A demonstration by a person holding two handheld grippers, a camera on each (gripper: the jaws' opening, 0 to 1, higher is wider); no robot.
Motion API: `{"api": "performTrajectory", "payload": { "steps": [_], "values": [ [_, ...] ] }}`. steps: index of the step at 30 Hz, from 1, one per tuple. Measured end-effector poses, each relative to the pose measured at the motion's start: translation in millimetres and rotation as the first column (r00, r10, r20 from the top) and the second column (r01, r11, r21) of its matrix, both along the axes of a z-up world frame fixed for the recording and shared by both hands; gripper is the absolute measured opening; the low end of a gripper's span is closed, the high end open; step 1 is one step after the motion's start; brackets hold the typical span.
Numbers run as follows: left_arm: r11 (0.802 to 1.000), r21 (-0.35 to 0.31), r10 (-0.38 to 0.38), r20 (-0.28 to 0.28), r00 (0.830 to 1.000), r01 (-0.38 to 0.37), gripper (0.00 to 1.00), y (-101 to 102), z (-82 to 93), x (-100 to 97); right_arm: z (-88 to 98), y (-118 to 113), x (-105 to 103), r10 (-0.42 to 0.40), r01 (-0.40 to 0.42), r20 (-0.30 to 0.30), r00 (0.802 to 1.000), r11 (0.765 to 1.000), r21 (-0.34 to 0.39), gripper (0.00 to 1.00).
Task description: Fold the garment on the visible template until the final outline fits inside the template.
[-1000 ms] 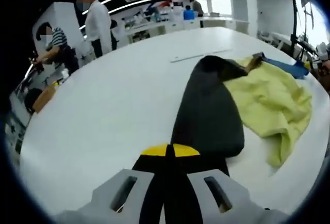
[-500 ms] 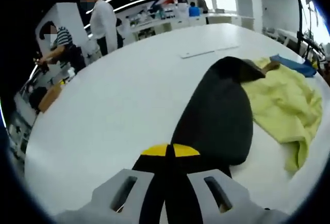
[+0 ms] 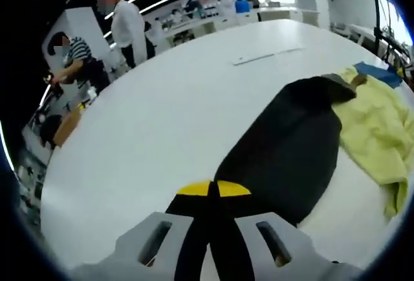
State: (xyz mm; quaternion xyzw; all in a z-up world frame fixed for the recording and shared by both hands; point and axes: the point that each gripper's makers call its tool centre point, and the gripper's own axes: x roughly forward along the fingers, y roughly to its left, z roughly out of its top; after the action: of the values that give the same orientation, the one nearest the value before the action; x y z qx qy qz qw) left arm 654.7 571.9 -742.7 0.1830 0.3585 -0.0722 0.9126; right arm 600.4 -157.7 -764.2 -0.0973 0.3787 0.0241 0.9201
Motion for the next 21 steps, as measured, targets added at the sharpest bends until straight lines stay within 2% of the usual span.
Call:
{"api": "performTrajectory", "payload": {
  "steps": [4,8,15,21],
  "values": [
    [1.0,0.007,0.004,0.002,1.0,-0.004,0.01,1.4,0.3,1.7,-1.6,1.4,-0.5,-0.002,0.002,-0.001,1.0,1.0,0.01,0.0],
    [1.0,-0.004,0.008,0.025,1.0,-0.008,0.12,1.3,5.0,2.0,2.6,5.0,1.8,0.016,-0.017,0.028,0.999,0.999,0.032,0.01],
    [0.999,-0.046,-0.019,0.069,0.997,0.022,0.29,-10.9,15.6,3.3,14.7,14.1,9.5,0.033,-0.04,0.092,0.995,0.996,0.082,0.24],
    [0.992,-0.095,-0.068,0.107,0.992,0.079,0.43,-29.8,23.7,6.3,27.4,45.1,20.2,0.129,-0.148,0.144,0.981,0.98,0.13,0.47]
  ]
}}
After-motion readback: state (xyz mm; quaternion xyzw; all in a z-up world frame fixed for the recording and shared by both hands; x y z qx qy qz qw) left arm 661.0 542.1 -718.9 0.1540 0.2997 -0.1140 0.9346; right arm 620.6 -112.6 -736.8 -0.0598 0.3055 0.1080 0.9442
